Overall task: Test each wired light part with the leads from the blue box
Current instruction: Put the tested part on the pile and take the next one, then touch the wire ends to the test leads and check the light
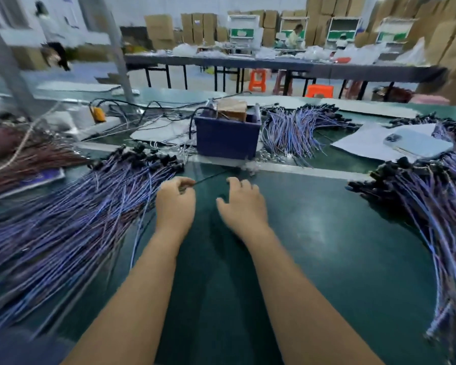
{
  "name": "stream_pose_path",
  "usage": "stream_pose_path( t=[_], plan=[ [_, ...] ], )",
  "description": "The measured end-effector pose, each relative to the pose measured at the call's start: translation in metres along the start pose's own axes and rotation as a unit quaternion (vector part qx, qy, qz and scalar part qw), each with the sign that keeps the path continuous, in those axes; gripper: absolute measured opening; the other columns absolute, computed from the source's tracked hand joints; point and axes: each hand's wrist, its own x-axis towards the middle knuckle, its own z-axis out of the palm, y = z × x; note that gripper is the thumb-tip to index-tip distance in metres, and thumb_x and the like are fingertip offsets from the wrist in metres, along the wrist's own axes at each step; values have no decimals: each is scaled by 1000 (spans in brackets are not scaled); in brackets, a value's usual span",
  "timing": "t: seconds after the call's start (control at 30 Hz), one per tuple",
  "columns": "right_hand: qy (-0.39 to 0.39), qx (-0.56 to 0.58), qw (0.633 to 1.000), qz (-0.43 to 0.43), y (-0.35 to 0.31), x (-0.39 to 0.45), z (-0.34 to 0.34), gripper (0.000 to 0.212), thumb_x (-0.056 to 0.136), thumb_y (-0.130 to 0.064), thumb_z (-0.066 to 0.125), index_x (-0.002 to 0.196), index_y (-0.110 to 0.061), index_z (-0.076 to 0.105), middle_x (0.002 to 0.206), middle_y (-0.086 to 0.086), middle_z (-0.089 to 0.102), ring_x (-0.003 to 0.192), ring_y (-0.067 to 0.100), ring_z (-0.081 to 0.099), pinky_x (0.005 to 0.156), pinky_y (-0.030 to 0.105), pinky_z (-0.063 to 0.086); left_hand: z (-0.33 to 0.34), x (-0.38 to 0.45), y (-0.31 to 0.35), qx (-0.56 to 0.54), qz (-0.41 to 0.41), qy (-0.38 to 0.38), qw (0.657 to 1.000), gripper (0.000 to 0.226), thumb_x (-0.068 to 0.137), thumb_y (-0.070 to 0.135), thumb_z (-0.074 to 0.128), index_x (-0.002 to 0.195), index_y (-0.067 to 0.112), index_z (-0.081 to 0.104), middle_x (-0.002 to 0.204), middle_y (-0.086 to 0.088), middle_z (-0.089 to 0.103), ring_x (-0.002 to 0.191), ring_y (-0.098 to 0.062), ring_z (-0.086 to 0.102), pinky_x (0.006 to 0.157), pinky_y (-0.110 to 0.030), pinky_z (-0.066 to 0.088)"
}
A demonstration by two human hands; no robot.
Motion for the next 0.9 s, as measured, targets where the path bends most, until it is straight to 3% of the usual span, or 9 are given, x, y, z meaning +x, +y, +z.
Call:
stream_pose_path(
  t=[0.1, 0.17, 0.23, 0.37, 0.53, 0.67, 0.83, 0.9],
  plan=[
    [8, 8, 1000, -20, 9, 2, 5, 44, 93, -37, 50, 134, -20, 49, 126, 8, 50, 117, 28, 40, 97, 38, 35, 2, 7, 9, 117, -30, 23, 992, 31, 88, 9, 51, 119, 13, 55, 143, -17, 31, 80, -33, 53, 71, -32, 36],
    [8, 85, 996, -12, 15, 2, 2, 36, 93, -31, 53, 127, -19, 56, 118, 7, 55, 114, 27, 44, 96, 34, 36, 0, 19, 15, 157, -92, 26, 983, 46, 89, 8, 52, 134, 5, 40, 150, -21, 18, 92, -38, 52, 71, -35, 34],
    [23, 134, 991, -4, 17, 2, 1, 30, 92, -26, 55, 120, -17, 61, 108, 5, 58, 109, 26, 49, 94, 32, 39, -2, 30, 17, 181, -120, 26, 976, 46, 90, 6, 52, 132, 0, 36, 144, -23, 24, 101, -43, 55, 70, -38, 36],
    [24, 124, 992, -17, 16, 1, 3, 25, 93, -26, 54, 114, -19, 64, 100, -1, 54, 105, 23, 48, 89, 30, 39, 0, 37, 10, 206, -130, 52, 968, 38, 91, 5, 50, 127, -1, 39, 134, -21, 34, 102, -44, 57, 69, -41, 40],
    [27, 143, 989, -10, 17, 2, 2, 22, 93, -24, 54, 111, -19, 65, 96, -5, 51, 106, 22, 47, 86, 27, 36, -10, 55, 1, 211, -133, 67, 966, 50, 95, 9, 47, 141, 4, 30, 131, -23, 48, 111, -42, 54, 77, -47, 43],
    [26, 142, 989, -9, 16, 2, 1, 20, 93, -25, 54, 108, -20, 66, 94, -7, 49, 105, 21, 47, 84, 25, 34, -18, 67, -3, 220, -148, 53, 963, 34, 94, 7, 47, 128, 3, 41, 124, -21, 54, 110, -41, 53, 72, -45, 39],
    [31, 154, 988, -12, 15, 2, 2, 18, 93, -23, 53, 104, -21, 67, 91, -8, 50, 98, 17, 44, 79, 23, 30, -6, 53, -13, 177, -52, 139, 973, 20, 100, 14, 46, 118, 6, 47, 109, -17, 60, 83, -32, 53, 65, -40, 39],
    [36, 178, 983, -11, 15, 2, 3, 17, 93, -22, 52, 101, -22, 67, 90, -8, 54, 93, 14, 47, 76, 24, 32, -6, 52, -13, 123, -18, 163, 979, 22, 98, 17, 47, 117, 7, 51, 107, -14, 61, 86, -30, 55, 68, -36, 39]
  ],
)
